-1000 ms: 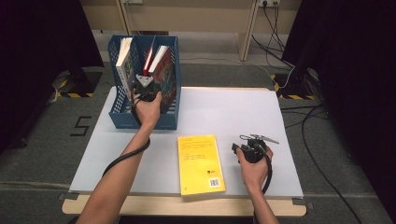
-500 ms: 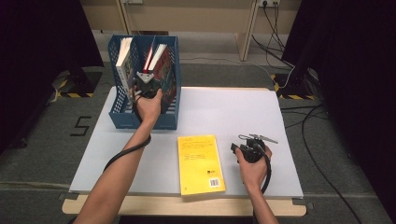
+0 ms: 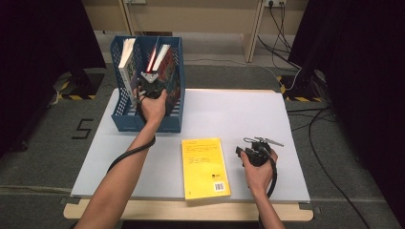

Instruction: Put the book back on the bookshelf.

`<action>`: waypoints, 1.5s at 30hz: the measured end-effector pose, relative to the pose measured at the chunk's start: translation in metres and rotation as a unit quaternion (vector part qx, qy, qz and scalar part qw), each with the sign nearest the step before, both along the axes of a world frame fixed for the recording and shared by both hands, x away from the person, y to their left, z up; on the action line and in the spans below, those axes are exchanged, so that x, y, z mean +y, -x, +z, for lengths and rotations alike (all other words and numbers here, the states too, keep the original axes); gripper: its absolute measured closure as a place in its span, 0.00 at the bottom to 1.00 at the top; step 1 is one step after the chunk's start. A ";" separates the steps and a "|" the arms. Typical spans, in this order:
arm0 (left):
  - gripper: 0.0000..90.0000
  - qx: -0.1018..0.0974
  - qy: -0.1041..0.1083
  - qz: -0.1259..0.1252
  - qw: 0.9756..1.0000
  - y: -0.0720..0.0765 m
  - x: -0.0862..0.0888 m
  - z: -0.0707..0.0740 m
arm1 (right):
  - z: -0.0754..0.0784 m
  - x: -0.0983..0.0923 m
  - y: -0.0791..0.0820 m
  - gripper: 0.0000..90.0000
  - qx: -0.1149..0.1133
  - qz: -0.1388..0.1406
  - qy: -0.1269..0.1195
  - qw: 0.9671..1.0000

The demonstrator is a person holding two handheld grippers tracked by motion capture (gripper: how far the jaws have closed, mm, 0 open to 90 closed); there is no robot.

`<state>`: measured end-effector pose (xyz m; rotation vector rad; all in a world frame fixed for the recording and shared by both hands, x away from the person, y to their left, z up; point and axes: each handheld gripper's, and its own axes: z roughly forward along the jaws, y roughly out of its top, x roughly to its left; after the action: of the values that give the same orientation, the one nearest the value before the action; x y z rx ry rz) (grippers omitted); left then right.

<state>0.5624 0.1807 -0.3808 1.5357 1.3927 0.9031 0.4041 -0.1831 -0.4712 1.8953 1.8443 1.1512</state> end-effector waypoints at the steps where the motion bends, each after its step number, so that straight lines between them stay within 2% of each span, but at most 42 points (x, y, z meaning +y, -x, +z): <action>1: 0.80 0.000 0.000 0.000 1.000 0.000 0.000 0.000 | 0.000 0.000 0.000 0.62 0.000 0.001 0.002 1.000; 19: 0.79 0.002 -0.008 -0.004 1.000 -0.002 -0.002 -0.001 | 0.000 0.000 -0.001 0.62 -0.002 0.000 0.001 1.000; 22: 0.77 0.001 -0.017 -0.008 1.000 0.000 -0.003 -0.003 | 0.000 -0.001 0.000 0.62 -0.004 -0.001 0.002 1.000; 36: 0.79 -0.004 -0.017 -0.017 1.000 0.016 0.000 -0.010 | 0.000 0.000 0.001 0.62 -0.001 -0.001 0.001 1.000; 45: 0.80 -0.001 -0.018 -0.017 1.000 0.014 -0.004 -0.009 | 0.000 0.000 0.001 0.62 0.000 -0.001 0.002 1.000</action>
<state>0.5484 0.1769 -0.3901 1.5801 1.3517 0.9146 0.4027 -0.1834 -0.4716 1.8927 1.8435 1.1457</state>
